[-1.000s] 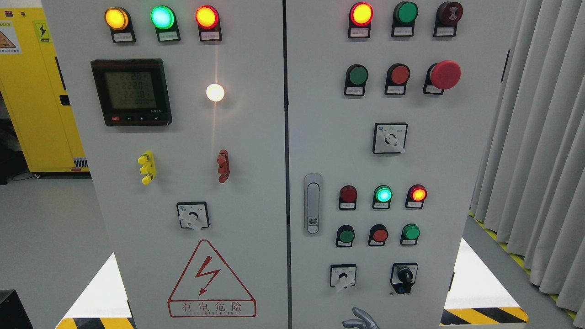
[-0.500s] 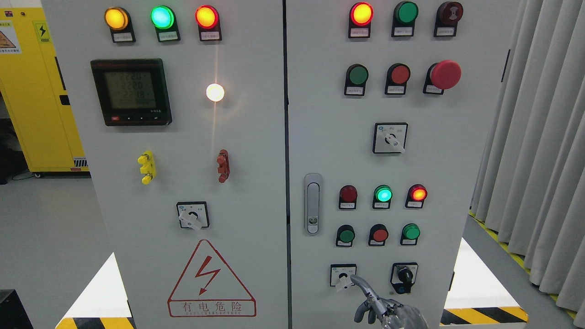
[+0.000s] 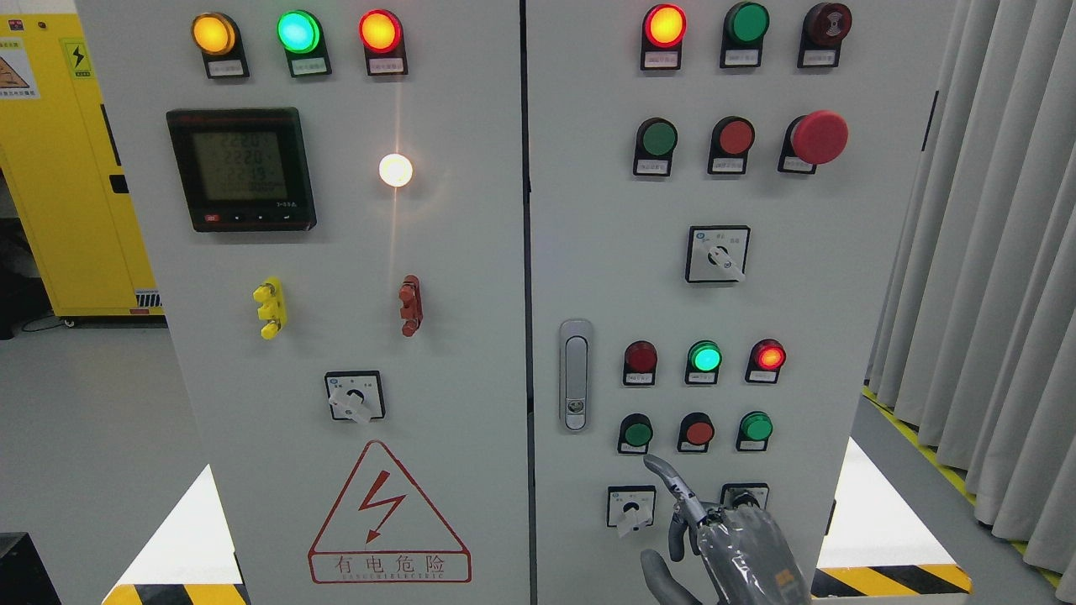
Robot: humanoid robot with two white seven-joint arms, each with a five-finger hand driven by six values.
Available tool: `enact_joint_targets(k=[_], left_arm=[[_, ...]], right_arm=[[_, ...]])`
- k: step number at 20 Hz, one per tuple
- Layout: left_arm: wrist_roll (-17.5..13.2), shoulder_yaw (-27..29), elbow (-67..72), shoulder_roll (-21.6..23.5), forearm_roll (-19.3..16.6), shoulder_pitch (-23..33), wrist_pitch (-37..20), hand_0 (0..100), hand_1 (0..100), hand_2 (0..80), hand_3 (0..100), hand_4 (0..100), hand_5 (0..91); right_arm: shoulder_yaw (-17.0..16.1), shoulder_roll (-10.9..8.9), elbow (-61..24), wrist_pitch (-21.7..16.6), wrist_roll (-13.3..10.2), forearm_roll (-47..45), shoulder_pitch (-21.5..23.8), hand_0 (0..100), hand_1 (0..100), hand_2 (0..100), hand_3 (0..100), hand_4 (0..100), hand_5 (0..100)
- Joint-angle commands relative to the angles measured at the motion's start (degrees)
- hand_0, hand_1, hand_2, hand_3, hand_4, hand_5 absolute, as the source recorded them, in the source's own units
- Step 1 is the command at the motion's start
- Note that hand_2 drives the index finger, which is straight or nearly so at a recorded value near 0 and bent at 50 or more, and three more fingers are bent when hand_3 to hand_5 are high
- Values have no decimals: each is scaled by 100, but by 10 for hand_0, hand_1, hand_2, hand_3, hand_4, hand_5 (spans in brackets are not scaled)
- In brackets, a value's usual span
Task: Press green start button
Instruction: 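Raise the right hand toward the green button in the lowest button row, then press the green push button with the right hand's extended finger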
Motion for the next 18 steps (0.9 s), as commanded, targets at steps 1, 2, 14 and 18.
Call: enact_joint_targets(k=[1, 2, 14, 18], left_arm=[[1, 0, 3, 0, 0, -1, 0, 120, 556, 0, 0, 0, 0], [1, 0, -6, 0, 0, -1, 0, 120, 556, 0, 0, 0, 0], [1, 0, 3, 0, 0, 8, 0, 120, 556, 0, 0, 0, 0], [1, 0, 3, 0, 0, -1, 0, 120, 556, 0, 0, 0, 0]], right_arm=[[81, 5, 291, 2, 44, 67, -235, 617, 907, 0, 832, 926, 920], [82, 5, 369, 2, 44, 58, -279, 620, 907, 0, 832, 925, 920], [152, 5, 818, 11, 44, 23, -491, 687, 904, 0, 827, 920, 909], [126, 5, 932, 11, 44, -21, -570, 715, 906, 0, 824, 919, 907]])
